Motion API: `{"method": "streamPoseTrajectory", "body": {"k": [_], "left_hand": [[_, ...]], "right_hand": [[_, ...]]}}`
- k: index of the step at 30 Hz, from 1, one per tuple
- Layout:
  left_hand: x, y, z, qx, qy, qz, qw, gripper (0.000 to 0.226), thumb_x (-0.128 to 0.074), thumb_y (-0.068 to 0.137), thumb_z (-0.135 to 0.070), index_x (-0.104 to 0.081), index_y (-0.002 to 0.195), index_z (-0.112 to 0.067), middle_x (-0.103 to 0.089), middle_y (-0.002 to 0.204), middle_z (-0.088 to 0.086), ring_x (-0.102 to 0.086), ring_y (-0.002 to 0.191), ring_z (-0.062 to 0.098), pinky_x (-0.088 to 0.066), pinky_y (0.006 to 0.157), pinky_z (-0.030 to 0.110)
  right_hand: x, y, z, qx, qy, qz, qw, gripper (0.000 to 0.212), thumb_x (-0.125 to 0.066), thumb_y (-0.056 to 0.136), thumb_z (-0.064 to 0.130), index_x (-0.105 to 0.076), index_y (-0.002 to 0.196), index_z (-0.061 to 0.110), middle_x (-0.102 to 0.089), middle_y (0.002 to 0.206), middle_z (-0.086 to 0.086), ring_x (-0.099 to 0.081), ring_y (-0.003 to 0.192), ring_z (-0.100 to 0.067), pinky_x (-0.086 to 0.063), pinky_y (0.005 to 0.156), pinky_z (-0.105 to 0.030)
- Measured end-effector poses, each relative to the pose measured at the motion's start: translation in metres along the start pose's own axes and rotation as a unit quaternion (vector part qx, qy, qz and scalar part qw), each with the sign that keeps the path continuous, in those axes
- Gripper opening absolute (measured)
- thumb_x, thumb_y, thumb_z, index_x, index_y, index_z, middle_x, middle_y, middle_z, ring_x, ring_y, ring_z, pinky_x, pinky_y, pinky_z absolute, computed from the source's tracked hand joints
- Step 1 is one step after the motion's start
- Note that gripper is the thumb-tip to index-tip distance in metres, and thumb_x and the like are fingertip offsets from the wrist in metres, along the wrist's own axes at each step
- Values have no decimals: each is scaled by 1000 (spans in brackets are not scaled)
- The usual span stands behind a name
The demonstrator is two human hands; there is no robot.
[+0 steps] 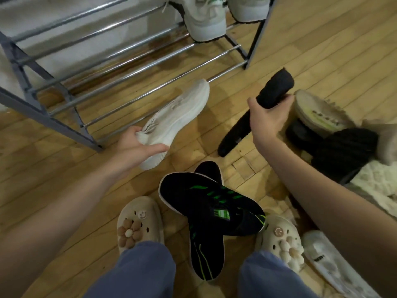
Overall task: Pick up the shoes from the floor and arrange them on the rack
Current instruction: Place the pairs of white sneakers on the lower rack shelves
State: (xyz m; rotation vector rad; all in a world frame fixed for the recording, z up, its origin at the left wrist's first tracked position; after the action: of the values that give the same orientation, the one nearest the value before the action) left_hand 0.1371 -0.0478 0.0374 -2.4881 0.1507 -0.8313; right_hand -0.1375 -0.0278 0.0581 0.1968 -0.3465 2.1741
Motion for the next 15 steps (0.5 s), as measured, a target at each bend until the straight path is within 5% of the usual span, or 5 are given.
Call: {"method": "streamPoseTrajectory", "body": {"k": [3, 6, 9, 15], "left_hand": [[-7, -2, -8, -7, -8, -3, 1000, 76, -86, 65, -24, -46, 129, -12, -54, 110, 0, -52, 93, 16, -41, 74, 29], [-19, -5, -20, -23, -5, -5, 1000, 75, -86, 65, -22, -47, 127, -12, -53, 109, -1, -52, 93, 16, -41, 74, 28], [-31, -5, -24, -22, -15, -8, 1000, 76, -87, 63, -22, -46, 127, -11, -55, 111, 0, -54, 95, 16, -42, 76, 28], [-48, -5, -18, -40, 3, -18, 999, 76, -88, 61, -21, -46, 123, -8, -53, 115, 3, -54, 96, 15, -41, 74, 26]], "right_hand": [[15, 6, 0, 155, -155, 24, 975, 63, -74, 76, 15, -40, 129, 19, -57, 127, 1, -56, 113, -12, -47, 87, -22], [21, 8, -21, 264, -383, 115, 878, 59, -70, 77, 17, -39, 127, 17, -58, 121, -7, -61, 103, -26, -51, 75, -39], [17, -5, -50, 279, -497, 222, 791, 55, -69, 81, 20, -37, 125, 15, -57, 116, -11, -62, 97, -33, -45, 68, -37], [20, -34, -79, 227, -457, 271, 816, 22, -54, 92, 21, -51, 109, 6, -63, 105, -11, -61, 97, -31, -43, 70, -36]]}}
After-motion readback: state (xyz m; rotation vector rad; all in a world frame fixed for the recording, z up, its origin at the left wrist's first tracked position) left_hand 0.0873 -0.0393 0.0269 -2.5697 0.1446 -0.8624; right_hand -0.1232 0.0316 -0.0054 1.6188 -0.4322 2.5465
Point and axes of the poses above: each hand's wrist, its own y-axis towards the middle knuckle, its own x-axis out of the back of the hand, z = x × y, the point moved 1 cm from there along y, towards the middle knuckle
